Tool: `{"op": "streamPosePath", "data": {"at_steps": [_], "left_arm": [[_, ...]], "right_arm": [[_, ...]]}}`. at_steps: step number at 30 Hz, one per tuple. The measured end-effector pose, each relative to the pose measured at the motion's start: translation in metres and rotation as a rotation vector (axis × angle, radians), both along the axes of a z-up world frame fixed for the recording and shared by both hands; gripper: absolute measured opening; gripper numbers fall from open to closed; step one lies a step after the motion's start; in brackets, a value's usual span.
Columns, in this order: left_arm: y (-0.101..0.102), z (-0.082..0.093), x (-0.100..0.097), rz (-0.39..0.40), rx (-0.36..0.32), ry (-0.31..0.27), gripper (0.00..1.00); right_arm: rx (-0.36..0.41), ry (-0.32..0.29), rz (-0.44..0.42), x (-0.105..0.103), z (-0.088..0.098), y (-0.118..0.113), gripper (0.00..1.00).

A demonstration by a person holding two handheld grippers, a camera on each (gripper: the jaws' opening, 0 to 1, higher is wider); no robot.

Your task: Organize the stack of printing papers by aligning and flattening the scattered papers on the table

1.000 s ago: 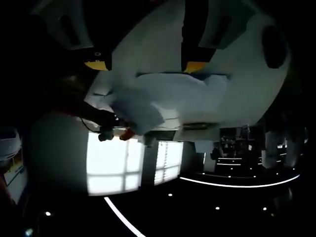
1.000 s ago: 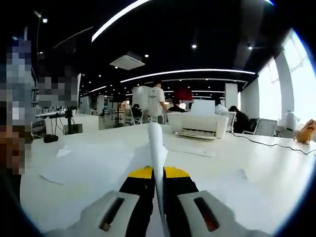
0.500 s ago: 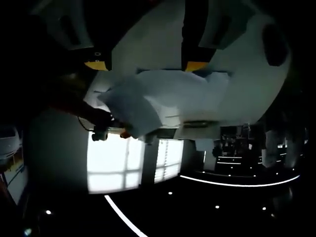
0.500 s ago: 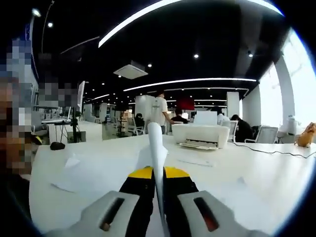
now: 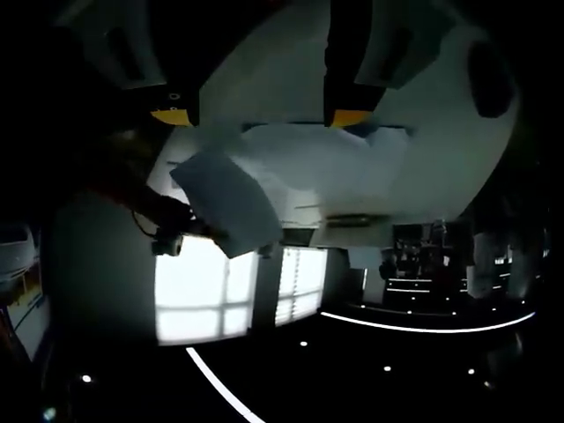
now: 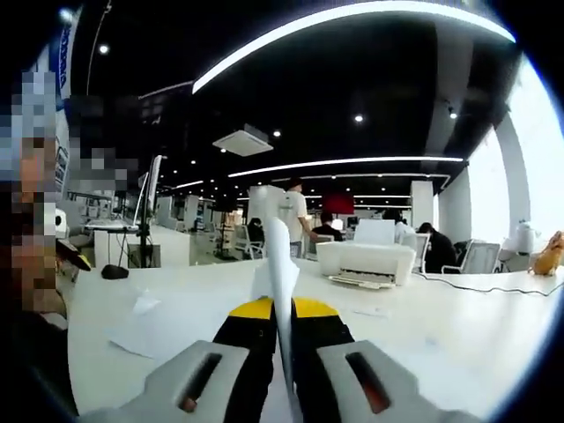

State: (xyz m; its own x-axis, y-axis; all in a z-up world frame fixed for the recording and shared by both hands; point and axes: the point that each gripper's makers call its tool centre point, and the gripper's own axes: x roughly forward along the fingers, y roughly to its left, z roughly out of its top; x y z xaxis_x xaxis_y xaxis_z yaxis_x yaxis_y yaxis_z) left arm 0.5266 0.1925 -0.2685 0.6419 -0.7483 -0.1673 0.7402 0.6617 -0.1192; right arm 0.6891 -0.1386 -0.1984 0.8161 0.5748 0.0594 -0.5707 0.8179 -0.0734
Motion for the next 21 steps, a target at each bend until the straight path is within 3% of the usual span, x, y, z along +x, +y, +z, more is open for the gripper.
{"op": "streamPosePath", "data": {"at_steps": [21], "left_arm": [[0.002,-0.001,-0.001,0.005,-0.013,0.005,0.60]], "right_arm": [[0.031,-0.056,0.041,-0.013,0.027,0.008,0.02]]}}
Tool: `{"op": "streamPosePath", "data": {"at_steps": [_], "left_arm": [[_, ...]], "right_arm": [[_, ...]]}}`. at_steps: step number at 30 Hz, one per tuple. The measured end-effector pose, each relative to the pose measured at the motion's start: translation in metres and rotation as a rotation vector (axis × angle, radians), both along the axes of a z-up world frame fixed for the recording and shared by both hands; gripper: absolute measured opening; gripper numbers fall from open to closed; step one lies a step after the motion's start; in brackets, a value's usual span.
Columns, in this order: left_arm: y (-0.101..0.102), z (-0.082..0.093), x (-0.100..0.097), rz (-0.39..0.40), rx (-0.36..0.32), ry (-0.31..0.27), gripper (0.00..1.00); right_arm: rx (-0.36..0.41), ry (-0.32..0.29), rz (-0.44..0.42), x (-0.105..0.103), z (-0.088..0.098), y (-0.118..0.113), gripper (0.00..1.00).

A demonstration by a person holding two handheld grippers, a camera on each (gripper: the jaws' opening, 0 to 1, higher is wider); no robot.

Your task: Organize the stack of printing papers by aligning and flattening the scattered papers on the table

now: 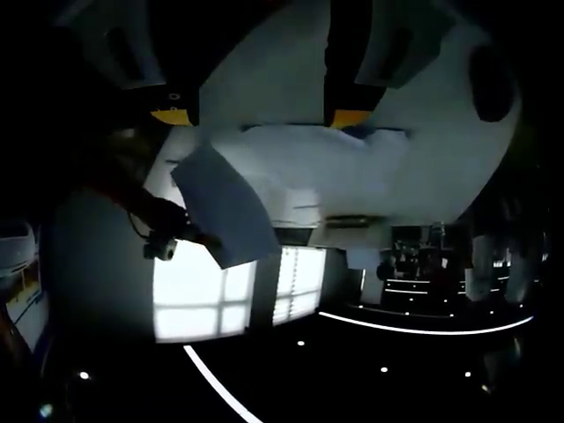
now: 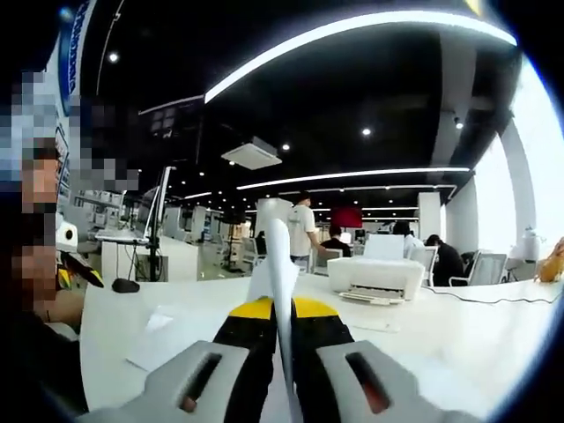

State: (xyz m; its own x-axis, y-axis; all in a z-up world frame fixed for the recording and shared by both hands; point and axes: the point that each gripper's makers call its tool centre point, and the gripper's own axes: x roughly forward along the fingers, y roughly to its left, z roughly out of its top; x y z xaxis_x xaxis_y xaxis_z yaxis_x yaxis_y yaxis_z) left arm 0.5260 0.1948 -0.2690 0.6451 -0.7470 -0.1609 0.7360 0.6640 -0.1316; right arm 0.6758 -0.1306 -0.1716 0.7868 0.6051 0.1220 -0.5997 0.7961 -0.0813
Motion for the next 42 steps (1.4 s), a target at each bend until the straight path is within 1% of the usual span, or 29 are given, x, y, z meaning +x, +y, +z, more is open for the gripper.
{"op": "streamPosePath", "data": {"at_steps": [7,13,22,28,37,42], "left_arm": [[-0.001,0.001,-0.001,-0.003,0.001,-0.001,0.60],[-0.001,0.004,0.000,-0.005,-0.004,-0.006,0.60],[-0.006,0.012,-0.001,-0.018,-0.009,-0.017,0.60],[-0.007,0.011,-0.001,-0.021,-0.007,-0.016,0.60],[-0.008,0.011,0.000,-0.027,-0.005,-0.016,0.60],[-0.006,0.009,0.001,-0.021,-0.005,-0.015,0.60]], "right_arm": [[0.021,-0.033,0.007,-0.009,0.016,0.003,0.01],[0.010,-0.054,0.013,-0.018,0.027,0.006,0.01],[0.025,-0.104,0.030,-0.034,0.051,0.011,0.01],[0.040,-0.140,0.043,-0.045,0.066,0.013,0.01],[0.065,-0.157,0.062,-0.058,0.075,0.020,0.01],[0.064,-0.172,0.077,-0.065,0.081,0.026,0.01]]}}
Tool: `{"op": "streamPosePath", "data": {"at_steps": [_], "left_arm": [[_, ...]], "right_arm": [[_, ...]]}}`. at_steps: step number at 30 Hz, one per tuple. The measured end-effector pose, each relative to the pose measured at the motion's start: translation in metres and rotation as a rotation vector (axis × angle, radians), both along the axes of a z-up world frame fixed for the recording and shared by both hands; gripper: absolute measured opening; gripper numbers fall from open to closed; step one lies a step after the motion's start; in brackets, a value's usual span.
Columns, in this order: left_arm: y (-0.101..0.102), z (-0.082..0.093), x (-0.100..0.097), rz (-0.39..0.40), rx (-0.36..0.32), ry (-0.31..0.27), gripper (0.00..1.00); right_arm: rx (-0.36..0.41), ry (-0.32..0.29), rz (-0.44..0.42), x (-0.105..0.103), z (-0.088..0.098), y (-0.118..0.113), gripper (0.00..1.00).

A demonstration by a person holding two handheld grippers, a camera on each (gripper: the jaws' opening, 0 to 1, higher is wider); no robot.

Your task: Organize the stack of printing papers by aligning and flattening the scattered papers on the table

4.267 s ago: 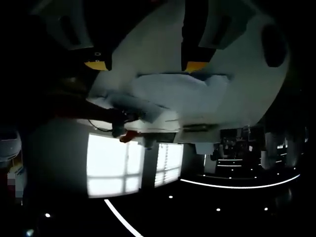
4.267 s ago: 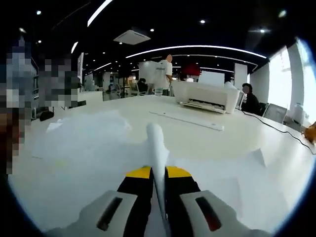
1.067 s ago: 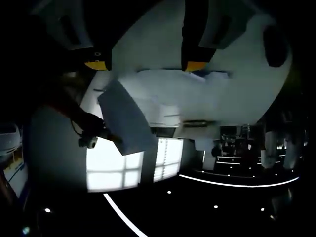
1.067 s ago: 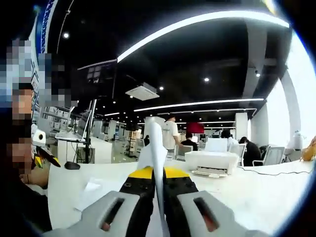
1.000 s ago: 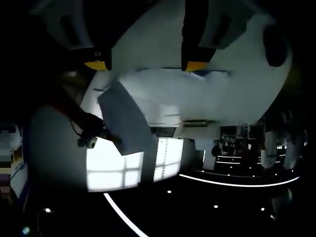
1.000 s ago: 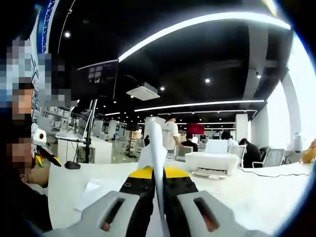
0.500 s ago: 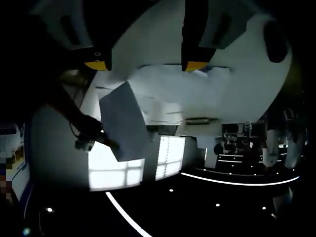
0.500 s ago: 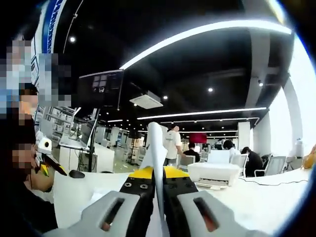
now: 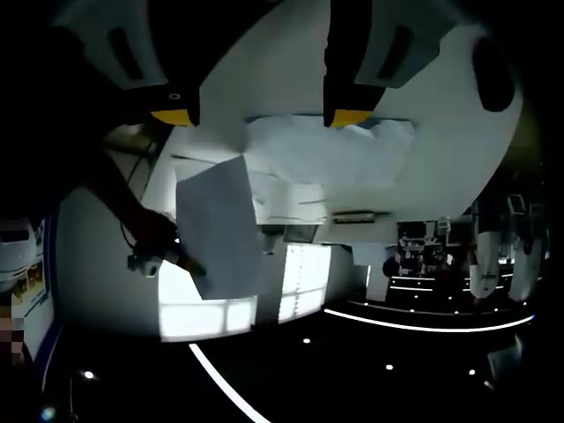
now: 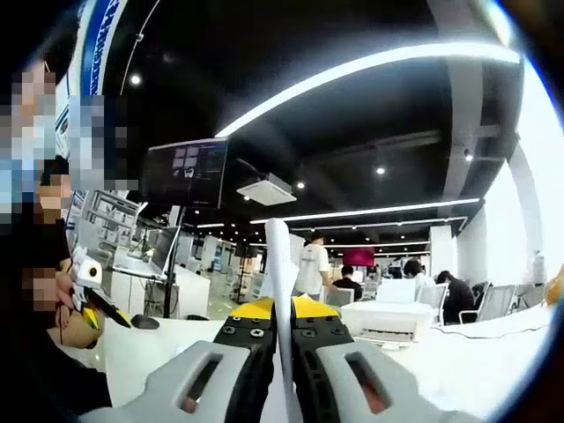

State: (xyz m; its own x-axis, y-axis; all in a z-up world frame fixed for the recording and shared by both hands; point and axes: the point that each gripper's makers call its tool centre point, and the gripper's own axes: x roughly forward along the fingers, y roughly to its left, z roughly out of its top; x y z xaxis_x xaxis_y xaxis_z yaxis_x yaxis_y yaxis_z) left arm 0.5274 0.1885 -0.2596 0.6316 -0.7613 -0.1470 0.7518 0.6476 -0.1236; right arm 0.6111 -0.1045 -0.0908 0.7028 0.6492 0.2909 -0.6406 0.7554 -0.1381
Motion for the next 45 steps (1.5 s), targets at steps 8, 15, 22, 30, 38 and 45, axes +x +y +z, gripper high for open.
{"op": "streamPosePath", "data": {"at_steps": [8,15,22,30,38,45], "left_arm": [[-0.001,-0.003,0.000,0.001,-0.006,0.001,0.60],[-0.009,0.001,0.000,-0.018,-0.011,-0.013,0.60],[-0.016,0.001,0.002,-0.032,-0.034,-0.017,0.60],[-0.021,0.001,0.002,-0.040,-0.037,-0.014,0.61],[-0.024,0.003,0.002,-0.051,-0.047,-0.019,0.61],[-0.023,0.010,0.005,-0.034,-0.074,-0.050,0.60]], "right_arm": [[0.003,-0.020,0.015,-0.012,0.007,0.003,0.01],[-0.006,-0.038,0.034,-0.024,0.016,0.005,0.01],[-0.019,-0.048,0.059,-0.033,0.018,0.008,0.01],[0.001,-0.054,0.107,-0.049,0.026,0.014,0.01],[0.001,-0.073,0.137,-0.063,0.034,0.021,0.01],[0.012,-0.085,0.178,-0.077,0.040,0.029,0.01]]}}
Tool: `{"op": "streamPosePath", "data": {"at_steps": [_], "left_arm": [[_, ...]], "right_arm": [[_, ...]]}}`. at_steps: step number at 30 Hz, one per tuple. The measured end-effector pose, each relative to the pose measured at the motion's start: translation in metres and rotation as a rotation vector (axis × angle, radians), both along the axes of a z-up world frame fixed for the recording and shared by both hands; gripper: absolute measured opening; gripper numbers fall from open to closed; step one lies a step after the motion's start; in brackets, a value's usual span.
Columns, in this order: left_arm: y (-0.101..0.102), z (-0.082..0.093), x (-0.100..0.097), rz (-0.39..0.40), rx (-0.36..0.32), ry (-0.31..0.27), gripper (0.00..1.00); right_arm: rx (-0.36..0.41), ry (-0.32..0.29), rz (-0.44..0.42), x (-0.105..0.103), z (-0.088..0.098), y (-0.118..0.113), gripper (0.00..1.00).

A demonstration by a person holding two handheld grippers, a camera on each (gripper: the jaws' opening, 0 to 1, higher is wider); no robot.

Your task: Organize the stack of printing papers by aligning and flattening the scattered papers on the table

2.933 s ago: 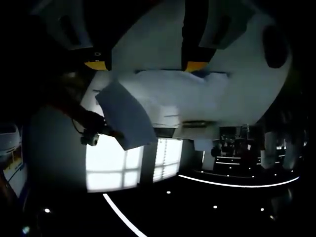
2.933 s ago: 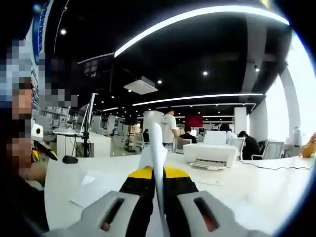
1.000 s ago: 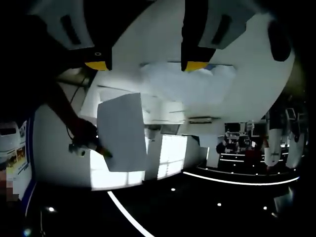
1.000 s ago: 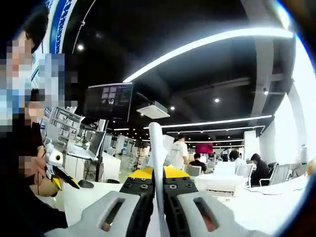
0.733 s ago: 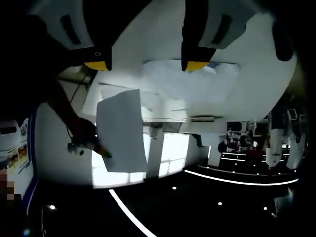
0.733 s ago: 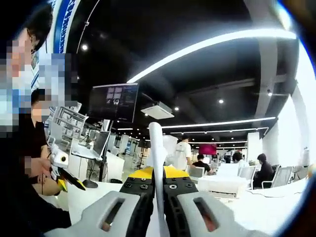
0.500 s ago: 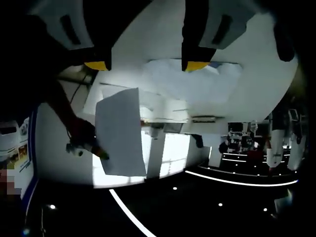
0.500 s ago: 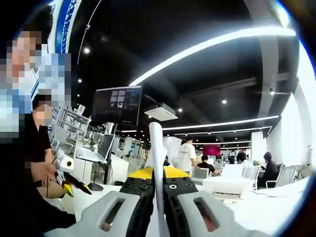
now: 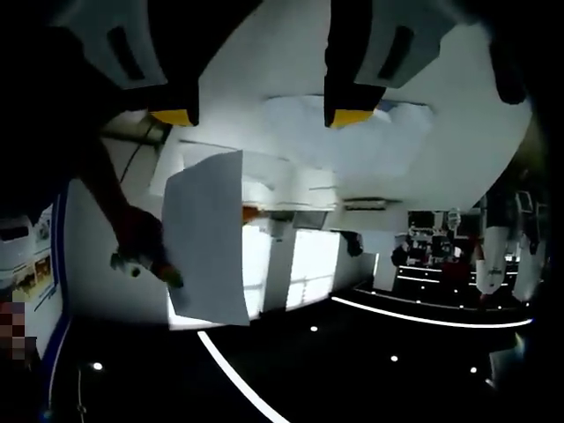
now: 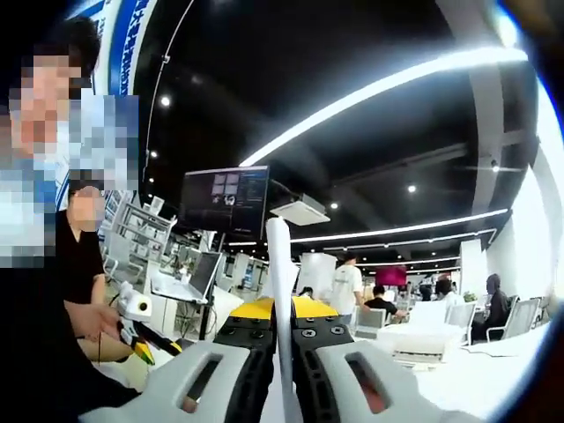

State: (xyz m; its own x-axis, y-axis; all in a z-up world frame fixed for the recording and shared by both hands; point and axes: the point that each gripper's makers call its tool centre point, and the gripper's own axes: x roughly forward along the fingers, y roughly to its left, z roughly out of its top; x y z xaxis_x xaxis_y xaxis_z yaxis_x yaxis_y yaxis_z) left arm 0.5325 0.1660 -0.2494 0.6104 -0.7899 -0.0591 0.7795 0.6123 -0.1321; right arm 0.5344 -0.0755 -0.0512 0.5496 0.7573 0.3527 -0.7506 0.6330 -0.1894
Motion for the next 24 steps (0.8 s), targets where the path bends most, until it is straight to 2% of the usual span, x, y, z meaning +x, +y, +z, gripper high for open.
{"op": "streamPosePath", "data": {"at_steps": [8,11,24], "left_arm": [[0.000,-0.001,-0.001,-0.002,-0.012,0.010,0.60],[-0.003,-0.001,-0.003,-0.012,-0.009,0.003,0.61],[-0.008,0.009,-0.002,-0.024,-0.014,-0.039,0.61]], "right_arm": [[0.013,-0.011,0.047,-0.015,0.006,0.008,0.01],[0.022,-0.006,0.072,-0.020,0.007,0.012,0.01],[-0.016,-0.027,0.090,-0.033,0.005,0.026,0.01]]}}
